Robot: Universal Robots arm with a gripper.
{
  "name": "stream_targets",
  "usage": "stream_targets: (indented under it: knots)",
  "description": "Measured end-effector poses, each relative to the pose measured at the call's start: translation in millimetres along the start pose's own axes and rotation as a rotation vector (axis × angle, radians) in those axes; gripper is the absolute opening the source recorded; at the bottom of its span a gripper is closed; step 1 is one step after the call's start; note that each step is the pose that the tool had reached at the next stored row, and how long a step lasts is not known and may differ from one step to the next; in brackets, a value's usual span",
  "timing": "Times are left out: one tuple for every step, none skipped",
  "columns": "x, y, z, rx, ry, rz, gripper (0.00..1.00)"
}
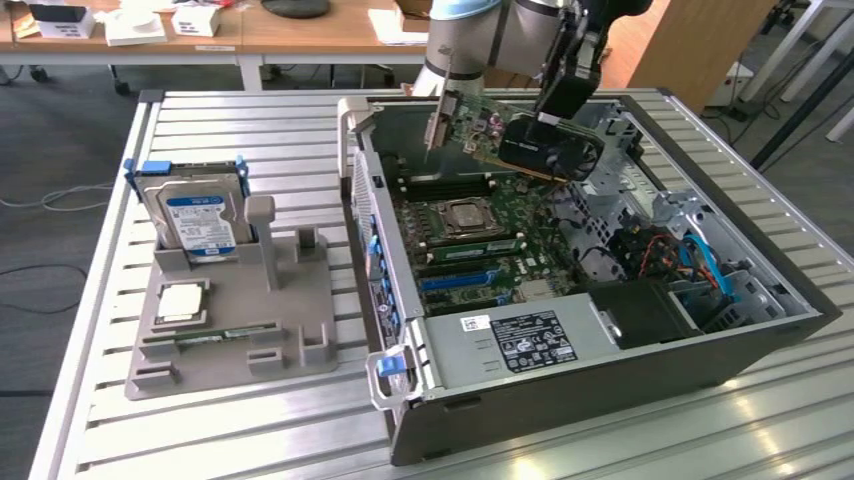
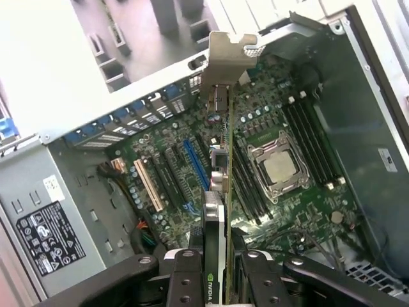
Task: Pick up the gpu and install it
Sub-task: 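Insert the gpu into the slot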
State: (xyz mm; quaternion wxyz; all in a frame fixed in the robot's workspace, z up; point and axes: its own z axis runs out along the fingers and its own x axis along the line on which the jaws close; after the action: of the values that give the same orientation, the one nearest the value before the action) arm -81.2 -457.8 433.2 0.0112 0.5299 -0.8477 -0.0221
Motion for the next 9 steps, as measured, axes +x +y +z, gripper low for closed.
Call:
stream_targets:
  knots:
    - [0.0,0.0,0.0,-0.0001,0.0009,-0.018,0.27]
    - [0.0,0.0,0.1,-0.0002,0.0017,-0.036,0.27]
    - [0.0,0.0,0.1,-0.0002,0.0026,-0.054,0.27]
    - [0.0,0.0,0.1,-0.0003,0.0035,-0.073,0.27]
    - [0.0,0.0,0.2,-0.0004,0.0044,-0.091,0.27]
    - [0.0,0.0,0.2,-0.0005,0.0053,-0.109,0.27]
    - [0.0,0.0,0.2,-0.0006,0.0062,-0.127,0.27]
    - [0.0,0.0,0.2,-0.0007,0.0071,-0.145,0.27]
    - [0.0,0.0,0.3,-0.0007,0.0080,-0.163,0.27]
